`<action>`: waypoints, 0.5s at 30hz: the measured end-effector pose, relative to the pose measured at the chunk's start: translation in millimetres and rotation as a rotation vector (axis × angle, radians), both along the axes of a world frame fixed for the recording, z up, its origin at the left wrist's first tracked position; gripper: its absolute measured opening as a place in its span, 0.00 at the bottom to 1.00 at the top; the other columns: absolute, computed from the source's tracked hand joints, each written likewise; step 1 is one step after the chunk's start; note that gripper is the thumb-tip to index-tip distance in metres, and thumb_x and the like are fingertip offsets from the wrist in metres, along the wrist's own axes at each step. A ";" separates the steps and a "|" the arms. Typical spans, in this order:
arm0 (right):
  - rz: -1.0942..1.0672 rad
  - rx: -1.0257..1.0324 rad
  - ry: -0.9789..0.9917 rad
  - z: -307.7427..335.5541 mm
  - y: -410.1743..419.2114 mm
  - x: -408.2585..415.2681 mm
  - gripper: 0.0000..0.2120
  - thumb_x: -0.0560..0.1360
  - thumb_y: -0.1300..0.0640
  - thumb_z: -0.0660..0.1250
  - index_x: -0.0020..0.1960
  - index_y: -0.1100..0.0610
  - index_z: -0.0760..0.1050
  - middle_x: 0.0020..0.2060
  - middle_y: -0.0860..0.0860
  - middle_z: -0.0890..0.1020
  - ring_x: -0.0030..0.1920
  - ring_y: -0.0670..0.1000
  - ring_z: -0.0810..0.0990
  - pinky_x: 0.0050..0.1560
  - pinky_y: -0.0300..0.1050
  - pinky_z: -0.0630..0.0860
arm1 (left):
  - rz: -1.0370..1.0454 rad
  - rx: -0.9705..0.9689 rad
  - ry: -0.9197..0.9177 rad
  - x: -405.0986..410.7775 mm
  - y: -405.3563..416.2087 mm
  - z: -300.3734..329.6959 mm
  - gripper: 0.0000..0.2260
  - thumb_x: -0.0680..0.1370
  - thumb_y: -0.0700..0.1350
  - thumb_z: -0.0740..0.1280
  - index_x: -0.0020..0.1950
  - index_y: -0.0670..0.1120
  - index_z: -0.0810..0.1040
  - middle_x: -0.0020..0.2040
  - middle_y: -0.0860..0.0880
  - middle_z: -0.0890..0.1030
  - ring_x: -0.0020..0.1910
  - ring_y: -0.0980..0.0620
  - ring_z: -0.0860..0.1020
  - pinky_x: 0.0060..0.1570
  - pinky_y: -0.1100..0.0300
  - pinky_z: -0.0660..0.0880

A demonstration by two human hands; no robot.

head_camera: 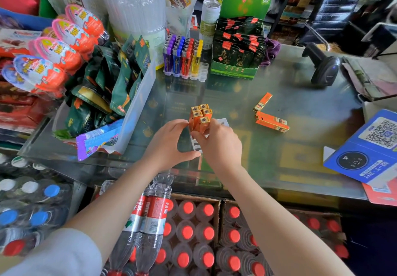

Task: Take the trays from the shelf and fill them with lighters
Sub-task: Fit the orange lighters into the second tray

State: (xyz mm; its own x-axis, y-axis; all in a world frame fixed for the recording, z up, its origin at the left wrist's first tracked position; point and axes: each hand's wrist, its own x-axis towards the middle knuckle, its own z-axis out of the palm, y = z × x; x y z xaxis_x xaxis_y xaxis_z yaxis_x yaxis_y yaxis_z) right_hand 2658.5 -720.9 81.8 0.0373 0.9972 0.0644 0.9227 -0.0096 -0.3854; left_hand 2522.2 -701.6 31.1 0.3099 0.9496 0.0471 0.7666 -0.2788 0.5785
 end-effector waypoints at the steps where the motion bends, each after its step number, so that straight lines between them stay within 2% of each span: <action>1: -0.005 -0.011 0.001 0.3 0.4 1.2 0.18 0.75 0.44 0.61 0.52 0.59 0.72 0.46 0.55 0.82 0.45 0.56 0.79 0.36 0.41 0.66 | 0.005 -0.002 0.000 -0.2 0.4 -0.5 0.34 0.67 0.59 0.71 0.68 0.49 0.65 0.68 0.52 0.68 0.67 0.53 0.65 0.66 0.55 0.62; 6: 0.022 -0.049 -0.102 -3.4 6.2 -4.5 0.17 0.76 0.45 0.60 0.52 0.60 0.72 0.45 0.55 0.81 0.43 0.57 0.80 0.36 0.43 0.68 | -0.002 -0.009 -0.034 0.2 0.1 1.6 0.34 0.65 0.62 0.68 0.66 0.49 0.67 0.66 0.52 0.70 0.65 0.53 0.67 0.64 0.56 0.64; 10: 0.056 -0.029 -0.183 -7.9 6.7 -7.4 0.17 0.77 0.46 0.59 0.51 0.60 0.72 0.46 0.57 0.81 0.45 0.58 0.80 0.37 0.45 0.68 | 0.002 -0.005 -0.059 1.7 -0.7 4.6 0.30 0.67 0.55 0.72 0.65 0.48 0.68 0.66 0.52 0.71 0.64 0.52 0.68 0.63 0.59 0.63; 13: 0.148 -0.048 -0.104 -6.8 8.5 10.3 0.18 0.74 0.43 0.64 0.52 0.57 0.76 0.46 0.54 0.82 0.46 0.55 0.79 0.38 0.43 0.69 | 0.002 -0.010 -0.060 2.7 0.6 6.2 0.30 0.66 0.56 0.73 0.64 0.47 0.69 0.65 0.50 0.71 0.64 0.51 0.68 0.63 0.59 0.63; 15: 0.143 -0.085 0.079 -5.5 11.4 32.3 0.18 0.71 0.44 0.68 0.52 0.56 0.77 0.43 0.50 0.80 0.42 0.52 0.78 0.40 0.43 0.72 | 0.002 -0.012 -0.030 3.3 1.7 6.7 0.32 0.65 0.56 0.74 0.64 0.46 0.69 0.64 0.49 0.70 0.64 0.51 0.67 0.63 0.59 0.62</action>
